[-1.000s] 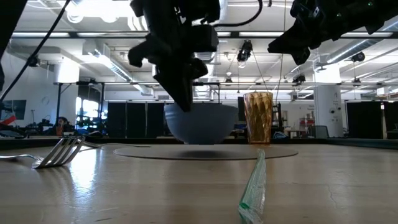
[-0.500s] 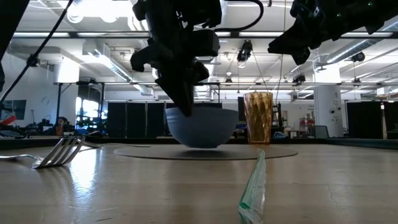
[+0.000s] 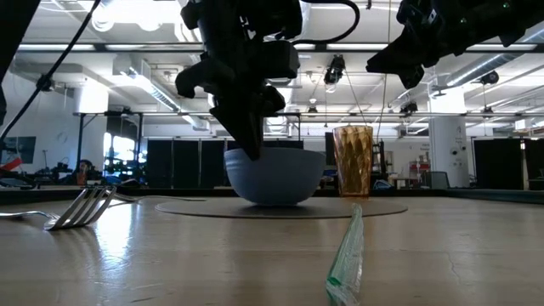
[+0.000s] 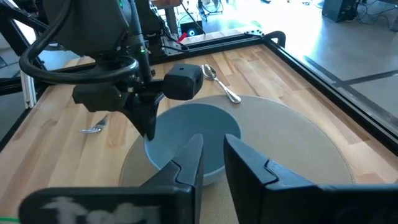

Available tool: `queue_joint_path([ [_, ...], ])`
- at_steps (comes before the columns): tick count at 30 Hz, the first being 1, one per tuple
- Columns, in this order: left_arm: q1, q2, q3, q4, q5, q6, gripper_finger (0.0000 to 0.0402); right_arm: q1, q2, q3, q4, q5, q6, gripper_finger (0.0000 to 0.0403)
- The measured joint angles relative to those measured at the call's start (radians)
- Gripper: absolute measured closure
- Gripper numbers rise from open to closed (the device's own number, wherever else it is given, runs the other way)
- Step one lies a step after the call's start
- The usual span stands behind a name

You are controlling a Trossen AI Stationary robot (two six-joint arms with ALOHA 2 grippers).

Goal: Pick & Place Utensil
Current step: Move the bowl to the center of the placemat, then put the spoon into the bowl

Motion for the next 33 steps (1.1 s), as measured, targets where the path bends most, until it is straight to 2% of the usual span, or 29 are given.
queue_joint_path([
  [10, 0.000, 0.000, 0.000, 0.001, 0.000, -0.004, 0.0334, 0.000, 0.000, 0.000, 0.000, 0.000, 0.000, 0.0335],
  [23, 0.000, -0.003, 0.031, -0.030, -0.003, -0.064, 0.0220, 0.000, 0.000, 0.000, 0.000, 0.000, 0.000, 0.0321],
  [33, 0.000, -0.005, 0.137, -0.175, -0.009, -0.054, 0.0209, 0.000, 0.000, 0.000, -0.001, 0.000, 0.000, 0.0340],
])
